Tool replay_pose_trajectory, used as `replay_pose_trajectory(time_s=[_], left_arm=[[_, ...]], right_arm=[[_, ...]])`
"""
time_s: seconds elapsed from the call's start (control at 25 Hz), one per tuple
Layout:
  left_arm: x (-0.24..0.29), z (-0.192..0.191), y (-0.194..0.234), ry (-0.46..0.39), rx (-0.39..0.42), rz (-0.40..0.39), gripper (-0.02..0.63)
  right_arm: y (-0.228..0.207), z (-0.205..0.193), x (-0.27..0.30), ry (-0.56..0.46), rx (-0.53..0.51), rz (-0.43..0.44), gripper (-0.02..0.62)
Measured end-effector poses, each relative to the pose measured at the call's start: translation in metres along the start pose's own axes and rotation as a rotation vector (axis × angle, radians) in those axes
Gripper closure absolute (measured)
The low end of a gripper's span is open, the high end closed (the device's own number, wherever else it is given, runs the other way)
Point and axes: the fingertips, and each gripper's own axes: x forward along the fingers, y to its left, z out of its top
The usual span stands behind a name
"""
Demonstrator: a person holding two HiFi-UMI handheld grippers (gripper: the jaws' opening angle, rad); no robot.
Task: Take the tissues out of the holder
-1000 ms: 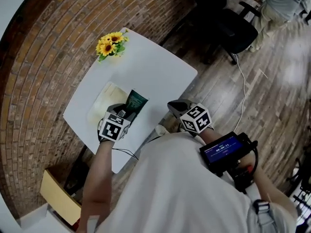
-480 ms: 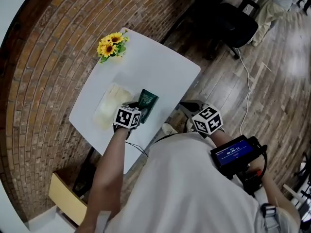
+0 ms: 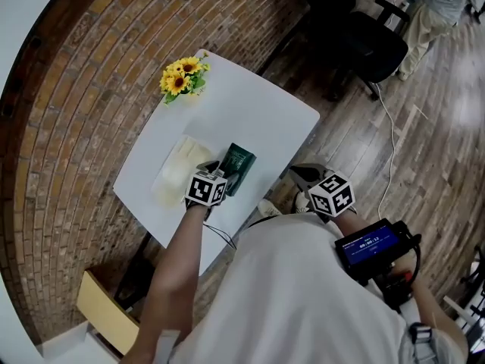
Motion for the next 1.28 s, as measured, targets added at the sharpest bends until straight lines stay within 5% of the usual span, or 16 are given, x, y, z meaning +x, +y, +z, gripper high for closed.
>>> replay_pose_trajectory(time_s=[0.44,0.56,0.68,0.96,1.28], left_arm=[[-0.057,0.006,0.007,-0.315,-0.1,0.138,0.311],[-0.078,-0.006,0.006,-0.391,-0.176,0.184,0.42],[-0.095,-0.021,0.004,-0.467,-0.279,0.257,0.596],[-0.113,-0.064,-0.017,-0.556,-0.411,0.317,0.598],[-0.127,-0.071,-0.007,-0.6,-0.435,0.365,0.598]], right_arm=[[0.022,0.013,0.033,0.034,-0.081,0.114,0.589],[0.032,0.033,0.046,0.0,-0.155,0.15,0.589],[0.041,0.052,0.058,-0.014,-0.226,0.195,0.589],[0.073,0.066,0.074,-0.023,-0.322,0.275,0.589],[0.084,0.065,0.082,0.005,-0.338,0.307,0.589]])
